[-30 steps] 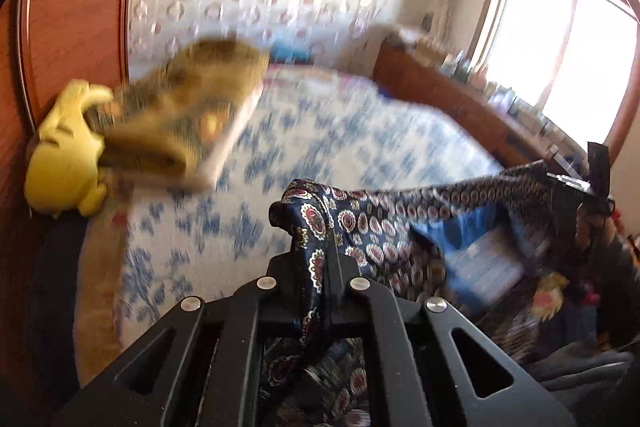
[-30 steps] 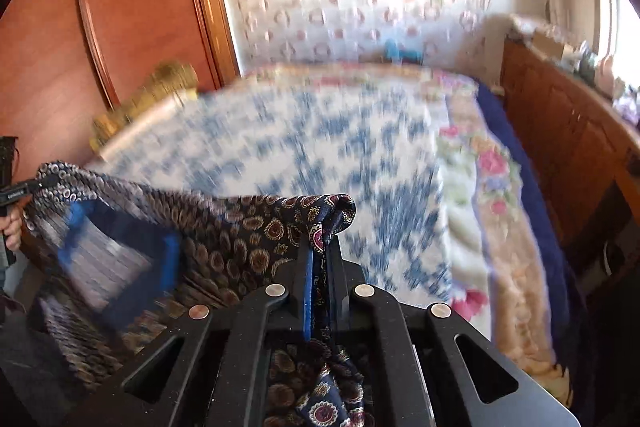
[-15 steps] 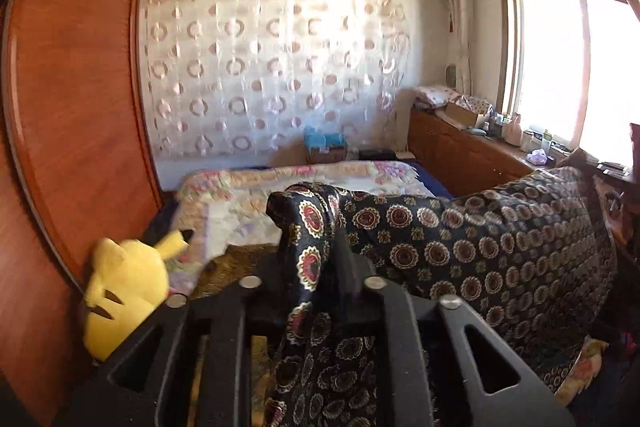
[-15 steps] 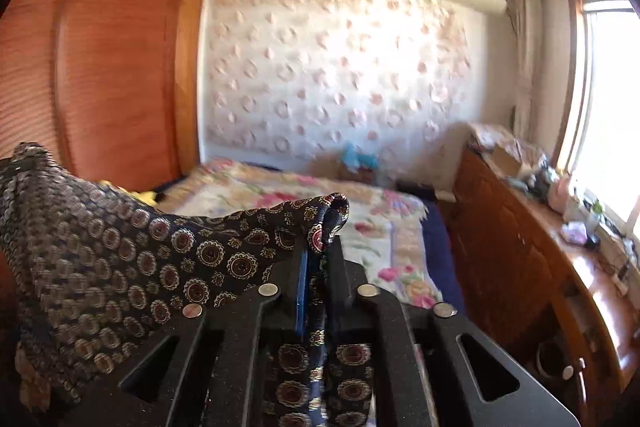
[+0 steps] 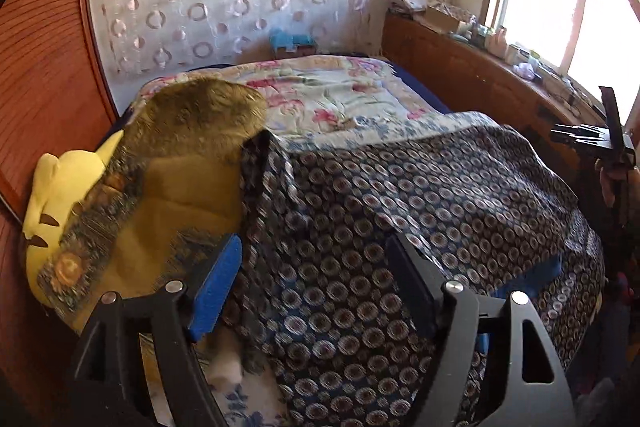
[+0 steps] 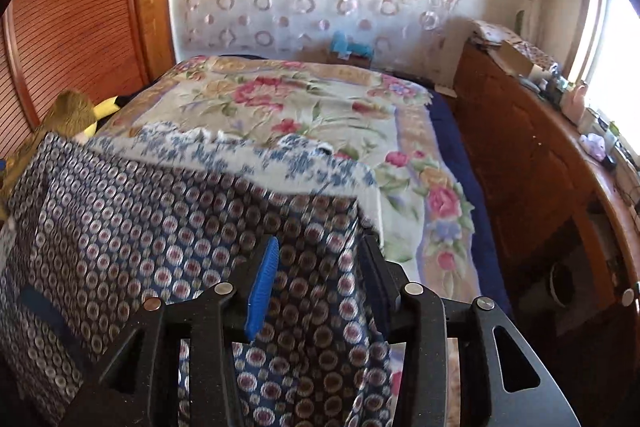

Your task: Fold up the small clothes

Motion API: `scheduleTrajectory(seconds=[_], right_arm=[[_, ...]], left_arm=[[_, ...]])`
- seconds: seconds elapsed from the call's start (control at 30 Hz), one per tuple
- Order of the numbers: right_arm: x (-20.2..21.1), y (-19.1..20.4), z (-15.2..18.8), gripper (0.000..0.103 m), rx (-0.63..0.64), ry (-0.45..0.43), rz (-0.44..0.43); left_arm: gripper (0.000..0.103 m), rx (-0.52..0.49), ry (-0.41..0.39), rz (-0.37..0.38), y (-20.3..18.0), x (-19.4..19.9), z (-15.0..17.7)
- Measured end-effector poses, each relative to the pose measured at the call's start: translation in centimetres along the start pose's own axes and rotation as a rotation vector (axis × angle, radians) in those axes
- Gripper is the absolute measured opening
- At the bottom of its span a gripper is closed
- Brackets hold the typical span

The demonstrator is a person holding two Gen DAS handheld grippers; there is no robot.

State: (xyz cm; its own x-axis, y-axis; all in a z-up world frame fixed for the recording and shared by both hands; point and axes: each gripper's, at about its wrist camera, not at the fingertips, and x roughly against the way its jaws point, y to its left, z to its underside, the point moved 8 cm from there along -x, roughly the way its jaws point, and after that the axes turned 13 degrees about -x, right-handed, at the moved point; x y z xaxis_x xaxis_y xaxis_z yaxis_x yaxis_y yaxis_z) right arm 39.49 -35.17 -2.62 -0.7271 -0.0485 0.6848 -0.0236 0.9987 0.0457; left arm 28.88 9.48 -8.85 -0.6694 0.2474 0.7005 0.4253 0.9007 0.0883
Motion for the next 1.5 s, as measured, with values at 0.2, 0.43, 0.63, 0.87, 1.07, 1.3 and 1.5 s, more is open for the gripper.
scheduleTrajectory(seconds=[0.2, 0.43, 0.63, 0.87, 1.07, 1.3, 1.5], right_arm=[[2.2, -0.9, 4.0, 0.047, -0.042, 0.016, -0.062], [3.1, -1.5, 9.7, 0.048, -0.057, 0.057, -0.093], [3.7, -1.3, 11.3, 0.048, -0.045, 0.058, -0.091], [2.4, -1.4, 12.1, 0.051, -0.029, 0.055, -0.052], [2.1, -1.1, 12.1, 0.065, -0.027, 0.061, -0.054], [1.0, -0.6, 12.5, 0.075, -0.018, 0.061, -0.055], [1.0, -0.5, 12.7, 0.075, -0.011, 0.051, -0.055]], left_arm=[[0.076, 0.005, 0.008, 0.03, -3.5, 0.0, 2.5], [0.076, -0.034, 0.043, 0.069, -7.8, -1.7, 3.9], [0.076, -0.064, 0.077, 0.093, -10.3, -3.7, 4.7], [0.079, -0.101, 0.098, 0.089, -11.7, -5.0, 5.8], [0.087, -0.147, 0.105, 0.064, -12.6, -5.3, 6.0], [0.09, -0.159, 0.111, 0.063, -12.9, -5.4, 6.0], [0.09, -0.16, 0.112, 0.062, -12.7, -5.4, 6.0]])
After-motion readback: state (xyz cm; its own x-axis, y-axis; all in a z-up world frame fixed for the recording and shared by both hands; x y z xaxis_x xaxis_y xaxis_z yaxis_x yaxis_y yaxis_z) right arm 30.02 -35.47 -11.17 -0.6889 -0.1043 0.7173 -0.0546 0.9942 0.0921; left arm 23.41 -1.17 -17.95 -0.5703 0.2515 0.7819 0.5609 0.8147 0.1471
